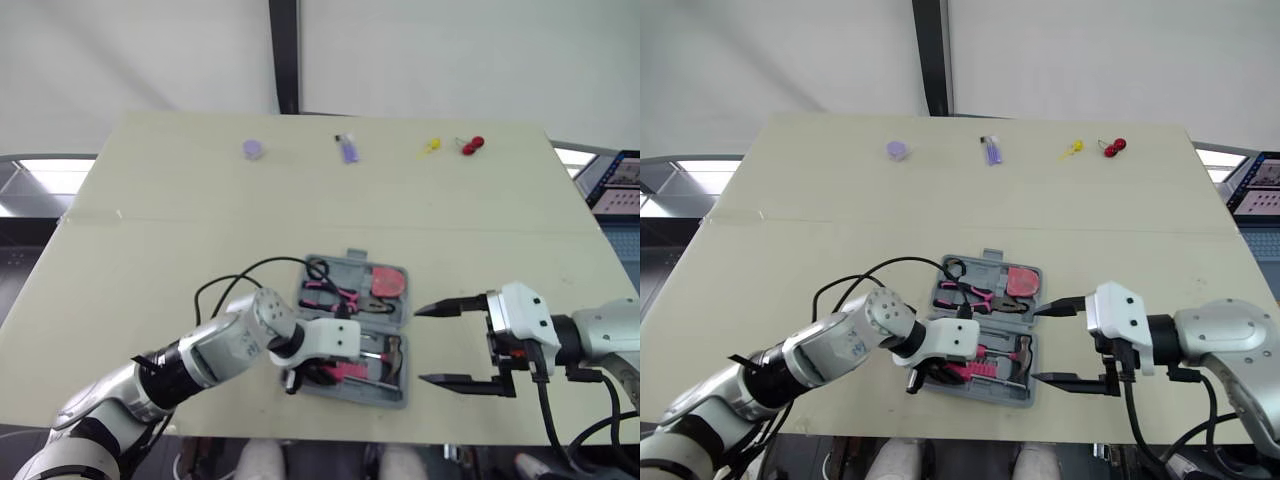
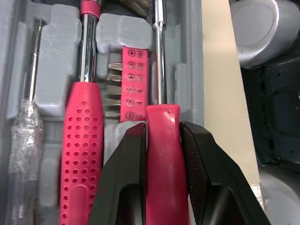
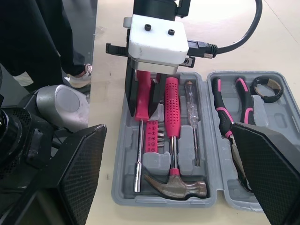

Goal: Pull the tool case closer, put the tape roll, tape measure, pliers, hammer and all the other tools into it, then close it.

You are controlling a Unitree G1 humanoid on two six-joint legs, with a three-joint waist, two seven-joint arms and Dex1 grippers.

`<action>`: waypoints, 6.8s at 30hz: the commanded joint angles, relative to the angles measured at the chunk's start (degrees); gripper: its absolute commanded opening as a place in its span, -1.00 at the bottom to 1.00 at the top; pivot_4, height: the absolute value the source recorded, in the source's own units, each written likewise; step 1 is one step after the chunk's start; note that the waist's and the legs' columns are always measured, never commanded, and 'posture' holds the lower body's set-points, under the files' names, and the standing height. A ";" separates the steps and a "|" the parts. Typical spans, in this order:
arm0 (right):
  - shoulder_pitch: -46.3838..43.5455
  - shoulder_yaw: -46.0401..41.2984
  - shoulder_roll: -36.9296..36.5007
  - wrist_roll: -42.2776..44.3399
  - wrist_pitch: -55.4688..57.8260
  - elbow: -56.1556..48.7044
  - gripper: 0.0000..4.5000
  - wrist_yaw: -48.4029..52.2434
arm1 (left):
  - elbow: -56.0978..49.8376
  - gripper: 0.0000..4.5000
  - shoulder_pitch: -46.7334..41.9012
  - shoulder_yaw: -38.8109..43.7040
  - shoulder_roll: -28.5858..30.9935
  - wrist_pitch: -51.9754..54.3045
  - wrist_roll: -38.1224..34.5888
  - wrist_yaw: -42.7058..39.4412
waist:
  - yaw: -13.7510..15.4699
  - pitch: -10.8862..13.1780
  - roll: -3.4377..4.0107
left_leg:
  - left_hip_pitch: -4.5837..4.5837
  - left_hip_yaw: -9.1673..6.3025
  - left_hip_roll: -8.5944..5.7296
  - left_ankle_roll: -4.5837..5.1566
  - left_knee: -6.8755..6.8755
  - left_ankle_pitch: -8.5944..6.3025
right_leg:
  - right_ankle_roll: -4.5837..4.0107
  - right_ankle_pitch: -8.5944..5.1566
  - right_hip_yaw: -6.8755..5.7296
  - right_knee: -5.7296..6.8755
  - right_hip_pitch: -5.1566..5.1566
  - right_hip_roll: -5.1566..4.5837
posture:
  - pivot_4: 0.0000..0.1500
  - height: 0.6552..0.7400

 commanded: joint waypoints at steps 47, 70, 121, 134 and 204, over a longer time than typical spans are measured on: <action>-1.06 1.28 -0.11 -0.19 -0.54 -0.91 1.00 -1.39 | -6.97 -0.73 0.21 -2.94 -0.09 2.81 3.43 0.31 | 0.02 0.00 0.00 | 0.00 0.00 0.00 0.00 0.02 0.00 | 0.00 0.00 0.00 0.01 0.00 0.00 | 1.00 1.00; -0.55 0.61 -0.56 -0.04 -0.73 -0.77 1.00 -0.56 | -7.09 0.72 -0.24 -1.55 0.30 3.16 2.05 0.10 | 0.02 0.00 0.00 | 0.00 0.00 0.00 0.01 0.03 0.00 | 0.00 0.00 0.01 0.02 0.00 0.00 | 1.00 1.00; 0.02 -2.23 -1.13 0.03 0.57 3.85 1.00 -0.37 | 29.06 -0.99 22.25 14.19 -2.73 -55.86 7.92 -7.53 | -0.22 -0.49 0.11 | 0.28 -0.01 -0.01 0.02 -0.05 -0.01 | 0.01 0.01 0.00 0.02 0.26 -0.02 | 1.00 1.00; -0.03 -4.40 2.55 0.79 2.74 11.20 1.00 -5.09 | 6.86 0.07 22.70 31.93 -4.32 -24.54 -17.87 -4.88 | -0.21 -0.46 0.09 | 0.29 -0.03 0.00 0.03 -0.06 -0.02 | 0.01 0.01 0.01 0.00 0.31 -0.02 | 1.00 1.00; 0.74 19.38 23.15 -19.89 -0.61 20.81 -0.97 -15.52 | 16.02 -0.99 31.75 32.59 -1.95 -24.99 -6.55 0.52 | -1.97 -0.59 0.40 | 0.42 0.10 -0.01 0.02 -0.37 -0.01 | 0.01 0.01 0.02 0.03 0.15 -0.01 | 1.00 1.00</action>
